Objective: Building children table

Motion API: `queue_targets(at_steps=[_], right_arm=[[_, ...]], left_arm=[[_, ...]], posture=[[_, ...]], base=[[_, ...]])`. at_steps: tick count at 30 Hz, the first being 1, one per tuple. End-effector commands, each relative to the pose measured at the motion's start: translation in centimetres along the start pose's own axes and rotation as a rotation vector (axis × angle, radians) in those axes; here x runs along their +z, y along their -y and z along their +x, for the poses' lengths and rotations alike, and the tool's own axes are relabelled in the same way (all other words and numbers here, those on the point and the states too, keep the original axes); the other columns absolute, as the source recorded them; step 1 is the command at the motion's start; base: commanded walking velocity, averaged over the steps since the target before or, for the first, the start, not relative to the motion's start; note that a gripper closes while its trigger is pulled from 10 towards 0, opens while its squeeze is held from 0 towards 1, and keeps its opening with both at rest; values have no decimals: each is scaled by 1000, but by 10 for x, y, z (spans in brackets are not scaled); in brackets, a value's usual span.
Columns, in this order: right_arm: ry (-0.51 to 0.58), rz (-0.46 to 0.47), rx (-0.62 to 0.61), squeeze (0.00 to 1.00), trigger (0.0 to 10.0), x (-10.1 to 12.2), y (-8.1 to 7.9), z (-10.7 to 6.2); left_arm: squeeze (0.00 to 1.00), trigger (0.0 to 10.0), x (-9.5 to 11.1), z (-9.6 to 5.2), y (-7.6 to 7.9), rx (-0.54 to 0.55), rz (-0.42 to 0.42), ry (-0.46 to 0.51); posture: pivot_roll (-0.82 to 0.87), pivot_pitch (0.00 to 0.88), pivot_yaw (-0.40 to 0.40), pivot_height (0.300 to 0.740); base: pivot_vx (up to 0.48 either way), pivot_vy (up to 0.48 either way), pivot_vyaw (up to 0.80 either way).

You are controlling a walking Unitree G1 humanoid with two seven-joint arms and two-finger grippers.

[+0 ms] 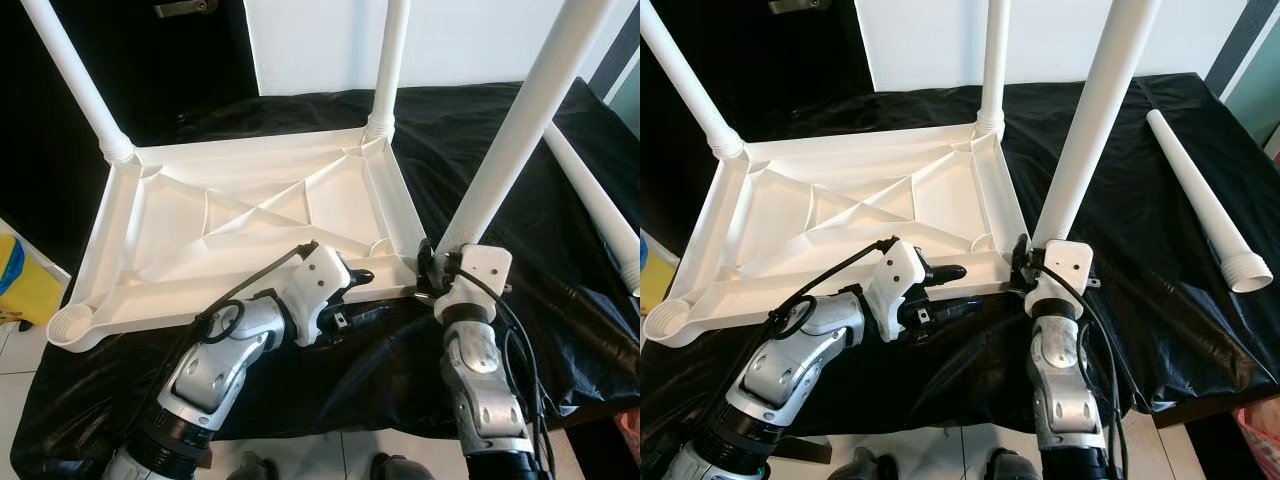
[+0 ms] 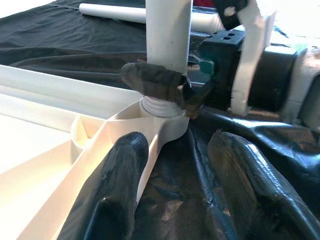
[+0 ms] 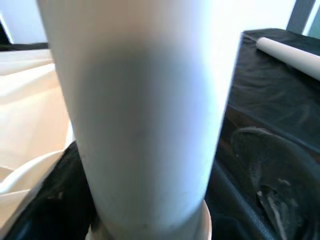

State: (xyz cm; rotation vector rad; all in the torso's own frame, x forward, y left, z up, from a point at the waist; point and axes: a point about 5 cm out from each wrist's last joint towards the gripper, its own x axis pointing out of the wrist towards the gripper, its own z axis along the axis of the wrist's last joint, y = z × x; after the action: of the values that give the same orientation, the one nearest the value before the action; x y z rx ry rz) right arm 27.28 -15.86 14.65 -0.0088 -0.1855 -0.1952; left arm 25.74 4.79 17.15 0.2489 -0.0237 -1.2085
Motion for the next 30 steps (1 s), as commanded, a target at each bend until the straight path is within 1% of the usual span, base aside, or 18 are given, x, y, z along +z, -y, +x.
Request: queue_targets(at_steps=[1, 4, 6, 9, 11, 13, 14, 15, 16, 17, 20, 21, 23, 24, 26, 27, 29, 30], right_arm=[[-3, 2, -11, 0, 10000, -1, 5, -2], [-1, -5, 67, 0, 10000, -1, 11, 2], [8, -14, 85, 0, 10000, -1, 13, 3], [29, -35, 124, 0, 10000, 2, 17, 0], [35, -50, 163, 0, 10000, 3, 19, -10], [28, -48, 179, 0, 10000, 2, 19, -14], [21, -45, 185, 0, 10000, 1, 19, -19], [21, -45, 185, 0, 10000, 1, 19, -19], [17, -43, 189, 0, 10000, 1, 18, -21], [17, -43, 189, 0, 10000, 1, 18, -21], [-24, -49, 201, 0, 10000, -6, 21, -39], [-24, -49, 201, 0, 10000, -6, 21, -39], [-44, -50, 213, 0, 10000, -10, 23, -47], [-44, -50, 213, 0, 10000, -10, 23, -47], [-75, -57, 248, 0, 10000, -15, 23, -56], [-75, -57, 248, 0, 10000, -15, 23, -56], [-99, -60, 281, 0, 10000, -19, 24, -63], [-99, -60, 281, 0, 10000, -19, 24, -63]], left_arm=[[0, 10000, -2, -1, 1, 15, -7, -11], [0, 10000, -2, -1, 2, 10, -10, -10], [0, 10000, -2, -1, 2, 9, -8, -10], [0, 10000, -2, -2, 0, 17, -2, -14], [0, 10000, -2, -8, -9, 51, 10, -24], [0, 10000, -2, -10, -15, 72, 15, -29], [0, 10000, -2, -15, -22, 98, 24, -33], [0, 10000, -2, -15, -22, 98, 24, -33], [0, 10000, -1, -18, -27, 116, 31, -35], [0, 10000, -1, -18, -27, 116, 31, -35], [0, 10000, -3, -31, -50, 205, 79, -82], [0, 10000, -3, -31, -50, 205, 79, -82], [0, 10000, -5, -36, -57, 232, 97, -109], [0, 10000, -5, -36, -57, 232, 97, -109], [0, 10000, -9, -43, -65, 254, 128, -158], [0, 10000, -9, -43, -65, 254, 128, -158], [0, 10000, -13, -50, -72, 276, 162, -202], [0, 10000, -13, -50, -72, 276, 162, -202]], posture=[[-90, 124, 24, 740], [-95, 127, 26, 740], [-94, 127, 25, 740], [-91, 131, 25, 740], [-90, 134, 25, 740], [-90, 134, 25, 740], [-90, 142, 26, 740], [-90, 142, 26, 740], [-90, 142, 26, 740], [-90, 142, 26, 740], [-94, 148, 33, 740], [-94, 148, 33, 740], [-96, 151, 38, 740], [-96, 151, 38, 740], [-102, 155, 47, 740], [-102, 155, 47, 740], [-103, 156, 48, 740], [-103, 156, 48, 740]], base=[[0, 0, 0], [0, 0, 0], [0, 0, 0], [0, 0, 0], [0, 0, 0], [0, 0, 0], [0, 0, 0], [0, 0, 0], [0, 0, 0], [0, 0, 0], [0, 0, 0], [0, 0, 0], [0, 0, 0], [0, 0, 0], [0, 0, 0], [0, 0, 0], [0, 0, 0], [0, 0, 0]])
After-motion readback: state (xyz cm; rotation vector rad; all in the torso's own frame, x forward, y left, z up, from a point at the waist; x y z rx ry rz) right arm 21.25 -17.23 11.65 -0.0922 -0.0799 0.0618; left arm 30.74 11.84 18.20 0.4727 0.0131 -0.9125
